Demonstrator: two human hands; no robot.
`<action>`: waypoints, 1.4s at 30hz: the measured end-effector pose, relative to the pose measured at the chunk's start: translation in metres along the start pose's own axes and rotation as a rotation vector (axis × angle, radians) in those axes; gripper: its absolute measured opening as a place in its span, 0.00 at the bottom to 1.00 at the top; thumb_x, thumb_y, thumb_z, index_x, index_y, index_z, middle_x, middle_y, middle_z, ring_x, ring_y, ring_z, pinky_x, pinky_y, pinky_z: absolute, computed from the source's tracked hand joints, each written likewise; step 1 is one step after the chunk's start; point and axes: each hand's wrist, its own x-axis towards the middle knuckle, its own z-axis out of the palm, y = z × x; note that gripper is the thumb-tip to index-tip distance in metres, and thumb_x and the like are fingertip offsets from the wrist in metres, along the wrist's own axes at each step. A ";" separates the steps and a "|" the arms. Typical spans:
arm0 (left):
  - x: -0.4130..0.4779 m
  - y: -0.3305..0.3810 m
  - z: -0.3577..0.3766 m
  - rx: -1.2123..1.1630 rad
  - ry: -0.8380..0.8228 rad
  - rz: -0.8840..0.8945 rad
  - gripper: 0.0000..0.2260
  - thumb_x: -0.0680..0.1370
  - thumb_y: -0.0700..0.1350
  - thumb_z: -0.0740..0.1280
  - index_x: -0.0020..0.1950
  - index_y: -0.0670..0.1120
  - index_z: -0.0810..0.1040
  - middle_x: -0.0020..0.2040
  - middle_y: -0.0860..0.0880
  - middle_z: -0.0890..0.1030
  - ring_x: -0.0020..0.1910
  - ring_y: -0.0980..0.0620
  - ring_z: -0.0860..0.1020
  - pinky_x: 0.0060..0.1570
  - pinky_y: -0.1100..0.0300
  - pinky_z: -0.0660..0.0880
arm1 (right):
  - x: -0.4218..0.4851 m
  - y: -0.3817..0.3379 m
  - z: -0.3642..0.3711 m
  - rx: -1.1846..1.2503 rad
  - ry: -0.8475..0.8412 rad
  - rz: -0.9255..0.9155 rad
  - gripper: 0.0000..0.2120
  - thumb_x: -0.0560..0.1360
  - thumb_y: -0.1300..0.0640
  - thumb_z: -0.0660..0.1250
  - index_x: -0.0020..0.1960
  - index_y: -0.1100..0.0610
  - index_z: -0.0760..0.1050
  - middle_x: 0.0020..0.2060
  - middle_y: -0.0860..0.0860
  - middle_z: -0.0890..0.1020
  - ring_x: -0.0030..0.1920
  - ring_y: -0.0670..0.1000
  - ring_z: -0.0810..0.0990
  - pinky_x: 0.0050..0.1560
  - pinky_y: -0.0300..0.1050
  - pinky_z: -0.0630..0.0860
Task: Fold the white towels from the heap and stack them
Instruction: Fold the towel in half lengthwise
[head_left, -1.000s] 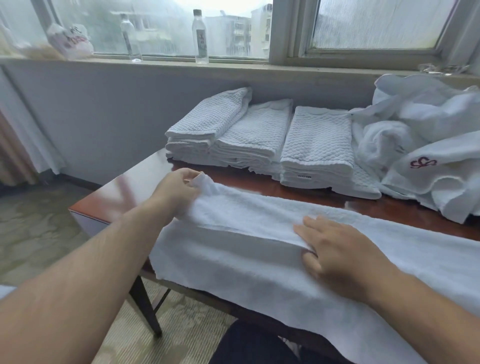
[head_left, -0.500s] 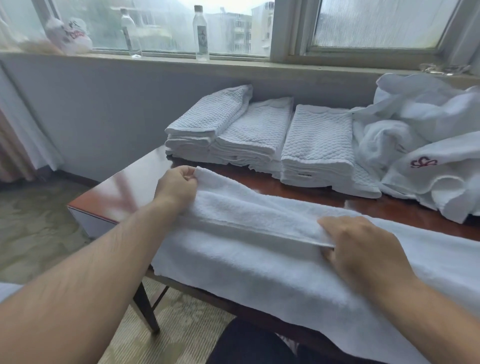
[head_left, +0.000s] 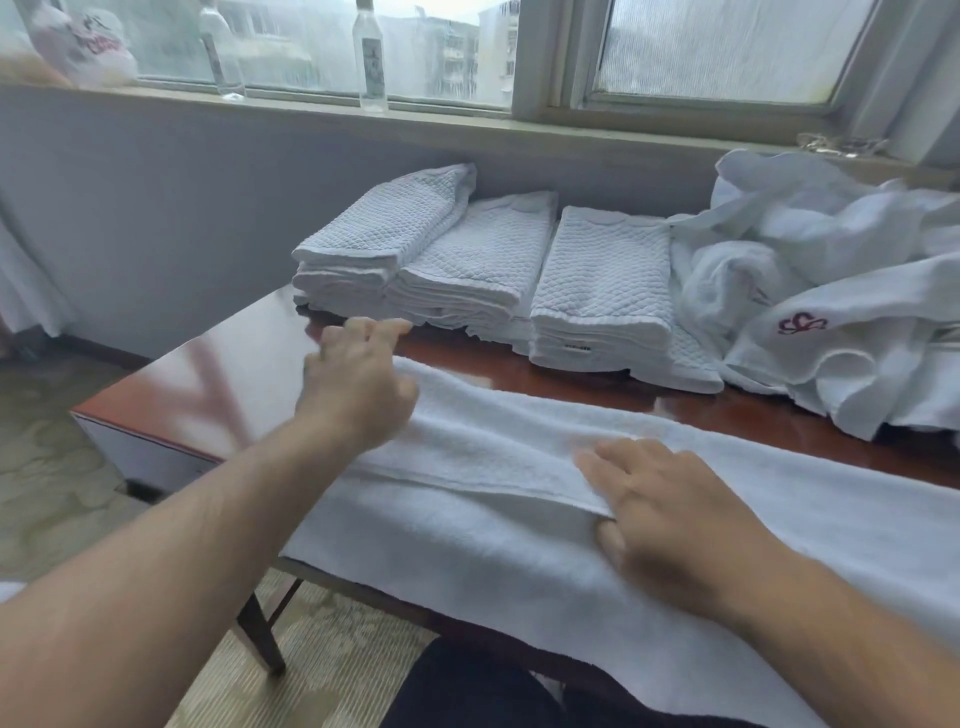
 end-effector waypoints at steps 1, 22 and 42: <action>-0.006 0.013 0.002 -0.031 -0.023 0.125 0.24 0.79 0.51 0.63 0.76 0.56 0.65 0.73 0.50 0.67 0.71 0.45 0.63 0.70 0.48 0.60 | -0.003 -0.001 0.001 0.024 -0.011 -0.023 0.27 0.76 0.43 0.50 0.74 0.48 0.63 0.71 0.48 0.67 0.69 0.52 0.65 0.66 0.50 0.67; -0.021 0.026 0.040 0.112 -0.301 0.277 0.28 0.82 0.60 0.47 0.82 0.60 0.44 0.82 0.50 0.38 0.81 0.50 0.38 0.79 0.43 0.43 | 0.035 0.042 0.034 0.307 0.012 0.232 0.34 0.76 0.33 0.39 0.81 0.38 0.45 0.82 0.45 0.43 0.81 0.51 0.38 0.78 0.57 0.38; -0.028 -0.061 0.015 0.106 -0.223 -0.118 0.28 0.81 0.66 0.50 0.80 0.59 0.59 0.82 0.51 0.57 0.79 0.46 0.57 0.75 0.44 0.53 | 0.042 0.005 0.037 0.290 -0.019 0.219 0.35 0.77 0.28 0.38 0.81 0.37 0.41 0.82 0.43 0.41 0.81 0.52 0.38 0.79 0.59 0.38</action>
